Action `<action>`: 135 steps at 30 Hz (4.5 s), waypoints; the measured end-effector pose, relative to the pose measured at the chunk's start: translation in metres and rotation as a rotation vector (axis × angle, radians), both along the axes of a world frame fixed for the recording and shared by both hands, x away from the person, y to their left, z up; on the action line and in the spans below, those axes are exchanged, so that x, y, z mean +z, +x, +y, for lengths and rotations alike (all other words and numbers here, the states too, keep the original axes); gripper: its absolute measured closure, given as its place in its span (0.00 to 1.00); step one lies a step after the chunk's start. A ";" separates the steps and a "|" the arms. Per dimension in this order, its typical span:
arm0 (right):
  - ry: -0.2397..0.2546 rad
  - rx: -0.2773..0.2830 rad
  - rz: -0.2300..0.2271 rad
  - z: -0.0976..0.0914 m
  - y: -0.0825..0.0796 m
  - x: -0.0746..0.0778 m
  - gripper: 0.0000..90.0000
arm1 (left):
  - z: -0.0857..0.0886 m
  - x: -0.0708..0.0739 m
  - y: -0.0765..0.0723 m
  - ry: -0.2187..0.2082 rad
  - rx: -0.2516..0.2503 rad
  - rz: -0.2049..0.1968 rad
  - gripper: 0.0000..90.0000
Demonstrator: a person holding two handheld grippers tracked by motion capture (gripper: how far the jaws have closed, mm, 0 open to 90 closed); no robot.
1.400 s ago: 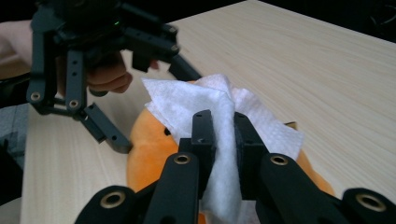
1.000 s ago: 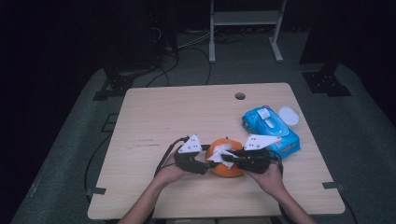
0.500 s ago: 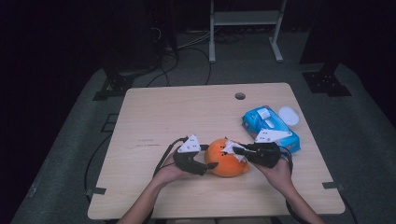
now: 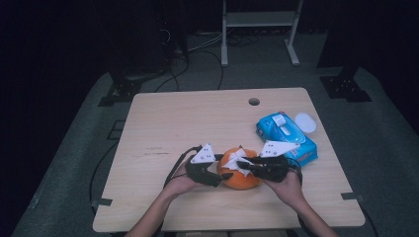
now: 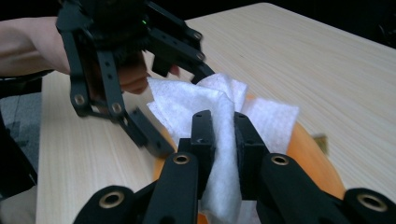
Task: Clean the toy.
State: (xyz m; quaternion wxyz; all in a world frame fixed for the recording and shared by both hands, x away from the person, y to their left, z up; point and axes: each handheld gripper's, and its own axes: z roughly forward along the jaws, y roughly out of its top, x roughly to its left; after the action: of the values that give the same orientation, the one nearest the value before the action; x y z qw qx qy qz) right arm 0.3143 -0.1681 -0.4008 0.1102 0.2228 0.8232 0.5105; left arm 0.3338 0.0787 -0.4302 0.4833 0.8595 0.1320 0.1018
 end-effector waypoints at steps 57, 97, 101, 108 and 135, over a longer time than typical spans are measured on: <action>0.011 -0.033 0.045 -0.012 -0.001 0.000 0.90 | -0.015 0.004 -0.011 -0.007 -0.035 0.079 0.27; -0.075 0.004 -0.023 0.001 -0.008 0.010 0.90 | -0.014 0.005 -0.015 -0.017 -0.092 0.062 0.33; -0.078 -0.046 -0.010 -0.016 -0.002 0.008 0.90 | -0.011 0.003 -0.013 -0.016 -0.097 0.063 0.33; -0.059 -0.126 0.037 -0.050 0.006 -0.004 0.90 | -0.010 0.002 -0.011 -0.020 -0.102 0.065 0.32; 0.003 -0.060 -0.011 -0.052 -0.029 0.013 0.90 | -0.012 0.019 -0.006 -0.073 -0.160 0.035 0.42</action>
State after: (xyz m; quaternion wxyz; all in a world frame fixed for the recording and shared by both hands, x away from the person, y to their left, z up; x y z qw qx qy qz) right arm 0.2856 -0.2196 -0.3875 0.1298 0.2445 0.8147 0.5095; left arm 0.3274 0.0666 -0.4116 0.5185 0.8507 0.0751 0.0429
